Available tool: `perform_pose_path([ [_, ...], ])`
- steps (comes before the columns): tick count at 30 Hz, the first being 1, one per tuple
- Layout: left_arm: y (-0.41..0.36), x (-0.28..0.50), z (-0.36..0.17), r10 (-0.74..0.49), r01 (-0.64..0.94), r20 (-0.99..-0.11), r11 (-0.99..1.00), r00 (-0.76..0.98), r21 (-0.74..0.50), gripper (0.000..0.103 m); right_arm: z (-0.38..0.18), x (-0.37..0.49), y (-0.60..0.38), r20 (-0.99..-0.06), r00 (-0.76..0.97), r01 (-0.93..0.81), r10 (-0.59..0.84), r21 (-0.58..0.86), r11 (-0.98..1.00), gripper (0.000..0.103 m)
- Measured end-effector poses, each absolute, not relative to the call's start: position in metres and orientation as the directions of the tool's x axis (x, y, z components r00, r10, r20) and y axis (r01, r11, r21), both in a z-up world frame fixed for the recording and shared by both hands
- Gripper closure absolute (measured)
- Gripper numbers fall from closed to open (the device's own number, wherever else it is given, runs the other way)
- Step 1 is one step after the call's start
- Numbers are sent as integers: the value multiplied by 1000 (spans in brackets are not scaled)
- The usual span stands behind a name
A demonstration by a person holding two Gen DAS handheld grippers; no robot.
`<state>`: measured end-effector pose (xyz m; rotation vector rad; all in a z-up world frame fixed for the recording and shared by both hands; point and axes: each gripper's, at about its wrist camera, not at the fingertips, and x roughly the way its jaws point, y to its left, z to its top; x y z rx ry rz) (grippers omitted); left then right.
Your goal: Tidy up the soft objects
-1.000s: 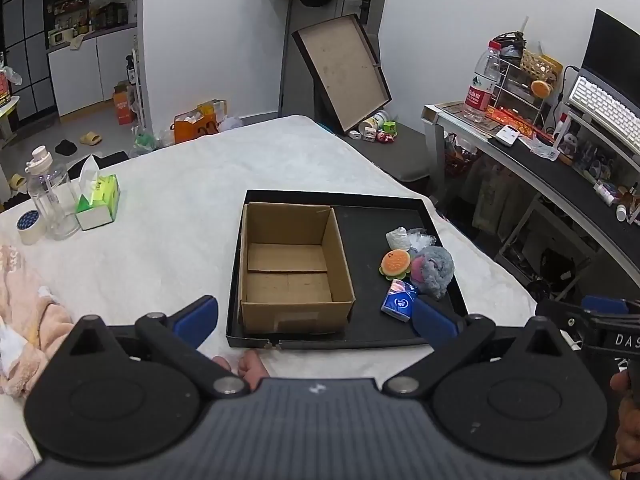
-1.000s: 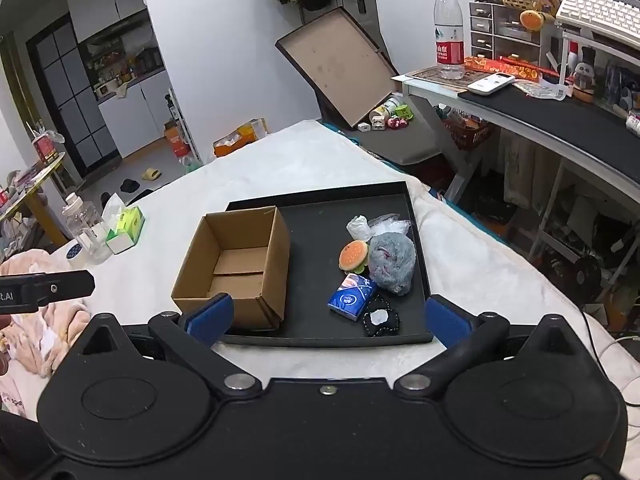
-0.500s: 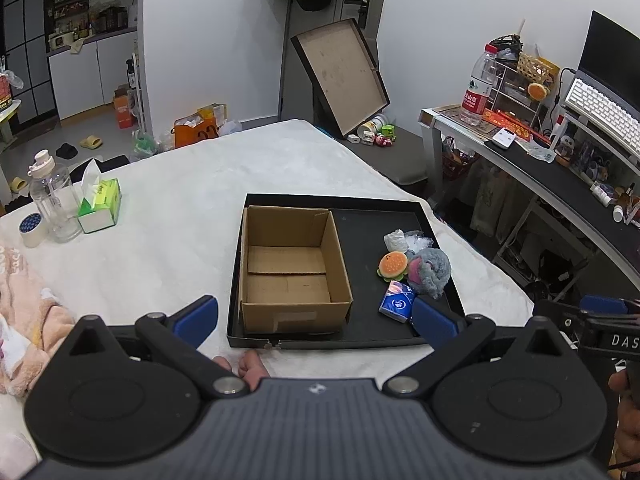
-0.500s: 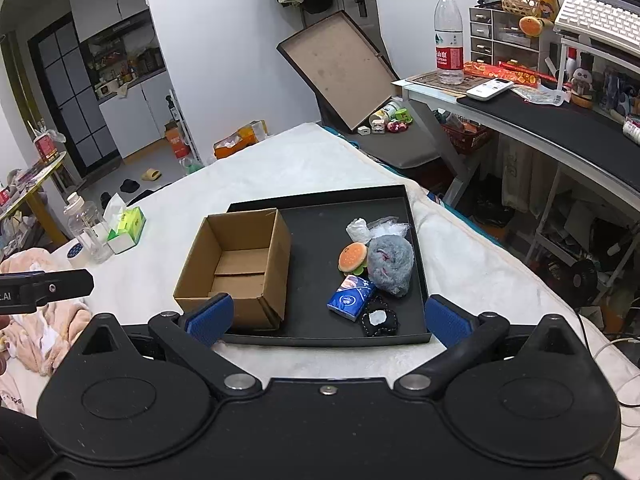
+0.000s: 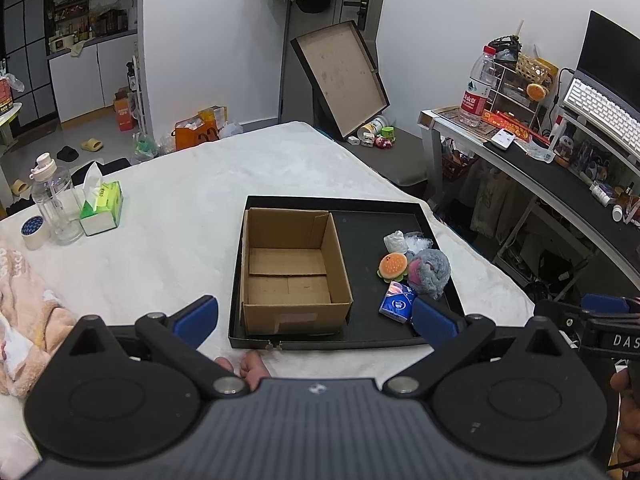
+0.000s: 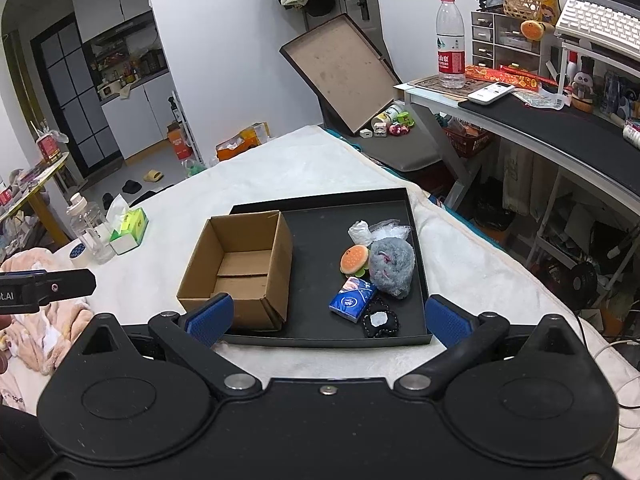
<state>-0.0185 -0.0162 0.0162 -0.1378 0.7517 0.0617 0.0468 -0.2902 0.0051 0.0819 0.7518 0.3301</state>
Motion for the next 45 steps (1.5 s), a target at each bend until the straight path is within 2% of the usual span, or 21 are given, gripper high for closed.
perform_pose_path([
  [45,-8,-24,18,13,-107,-679,990,734,-96,0,9,48,-289,-663,676,-260,321,193,946,0],
])
